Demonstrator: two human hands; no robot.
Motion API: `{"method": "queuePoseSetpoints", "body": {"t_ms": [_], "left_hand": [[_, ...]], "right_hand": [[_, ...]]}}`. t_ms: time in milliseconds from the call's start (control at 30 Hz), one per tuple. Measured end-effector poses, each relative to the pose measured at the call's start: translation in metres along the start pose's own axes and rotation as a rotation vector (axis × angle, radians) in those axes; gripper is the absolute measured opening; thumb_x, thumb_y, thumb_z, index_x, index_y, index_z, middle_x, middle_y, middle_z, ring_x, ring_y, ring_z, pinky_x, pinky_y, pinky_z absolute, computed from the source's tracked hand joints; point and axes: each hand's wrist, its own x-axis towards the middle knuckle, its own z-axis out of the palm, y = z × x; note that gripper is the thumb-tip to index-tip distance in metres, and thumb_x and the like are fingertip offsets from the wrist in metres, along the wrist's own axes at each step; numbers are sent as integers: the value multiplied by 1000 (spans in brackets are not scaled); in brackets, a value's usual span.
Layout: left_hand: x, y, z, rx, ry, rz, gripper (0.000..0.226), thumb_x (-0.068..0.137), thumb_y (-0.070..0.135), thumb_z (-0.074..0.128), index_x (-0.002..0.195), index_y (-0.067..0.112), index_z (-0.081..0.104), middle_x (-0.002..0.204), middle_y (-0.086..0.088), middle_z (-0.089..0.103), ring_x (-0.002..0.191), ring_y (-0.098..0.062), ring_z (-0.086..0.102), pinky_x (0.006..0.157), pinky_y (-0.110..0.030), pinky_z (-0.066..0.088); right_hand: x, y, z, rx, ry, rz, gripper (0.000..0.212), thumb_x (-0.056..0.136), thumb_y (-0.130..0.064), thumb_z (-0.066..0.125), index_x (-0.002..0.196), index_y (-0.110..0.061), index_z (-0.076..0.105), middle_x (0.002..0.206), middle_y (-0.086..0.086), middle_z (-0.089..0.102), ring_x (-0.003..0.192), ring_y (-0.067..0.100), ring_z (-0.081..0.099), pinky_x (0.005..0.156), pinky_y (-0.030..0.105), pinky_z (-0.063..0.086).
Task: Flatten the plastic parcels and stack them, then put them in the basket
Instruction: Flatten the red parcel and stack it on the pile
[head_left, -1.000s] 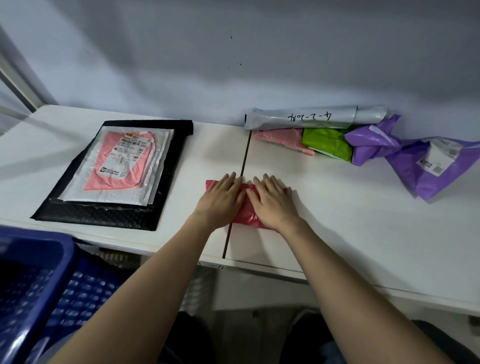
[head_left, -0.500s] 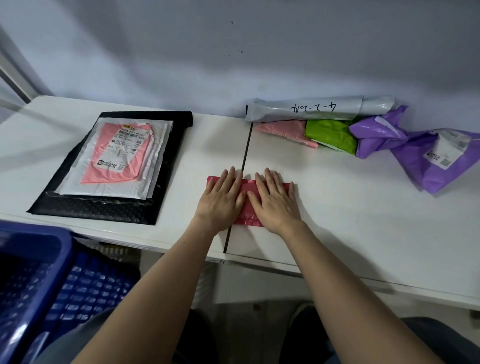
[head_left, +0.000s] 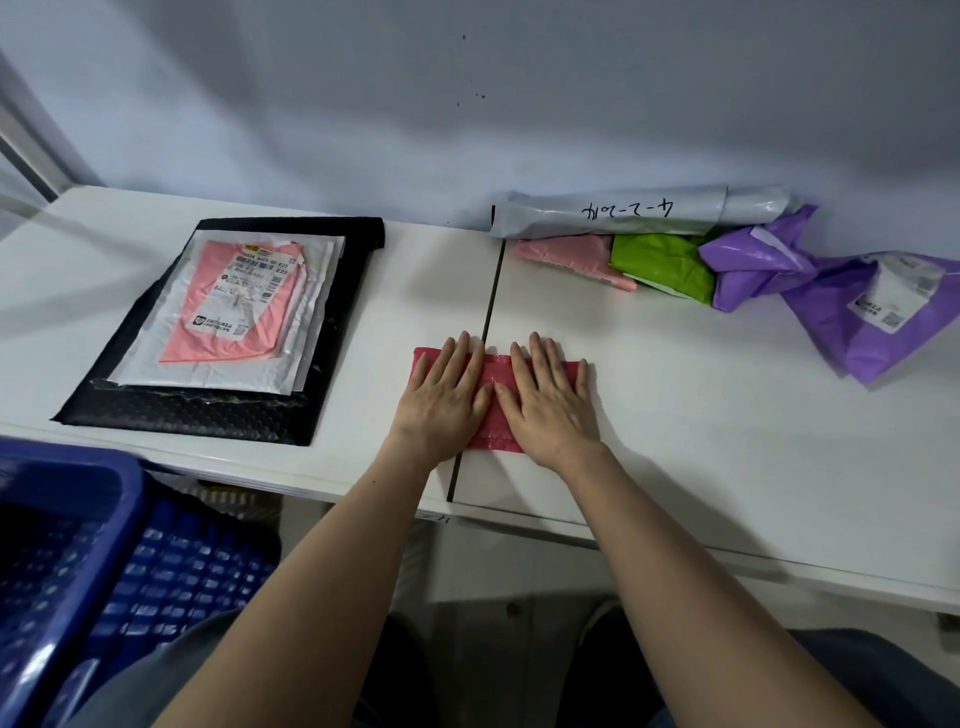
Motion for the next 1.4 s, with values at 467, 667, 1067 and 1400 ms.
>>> {"method": "queuePoseSetpoints", "body": {"t_ms": [467, 667, 1067, 1400], "left_hand": [[4, -5, 9, 58, -31, 55, 80, 74, 51, -19, 149, 25, -10, 159, -8, -12, 146, -31, -12, 116, -53, 1], [5, -10, 12, 160, -69, 98, 72, 82, 49, 0, 149, 27, -11, 159, -7, -14, 144, -35, -17, 113, -60, 0], [-3, 0, -2, -61, -31, -20, 58, 100, 47, 12, 149, 25, -9, 158, -8, -16, 146, -22, -13, 118, -48, -3], [-2, 1, -5, -351, 61, -111, 65, 99, 46, 24, 151, 15, 1, 160, -6, 0, 148, -21, -5, 120, -43, -3]], "right_hand": [[1, 0, 3, -30, -6, -2, 58, 99, -47, 12, 149, -27, -9, 159, 4, -14, 147, 19, -16, 116, 50, -10], [1, 1, 1, -36, -27, -8, 55, 99, -47, 11, 148, -35, -11, 158, 4, -17, 146, 20, -18, 115, 51, -10], [-1, 2, 8, -42, 61, -16, 57, 99, -46, 10, 149, -27, -8, 159, 2, -15, 147, 19, -14, 118, 51, -7], [0, 2, 4, 282, 208, 12, 58, 98, -42, 35, 149, -22, 19, 160, 2, 1, 147, 20, 5, 120, 45, 5]]}}
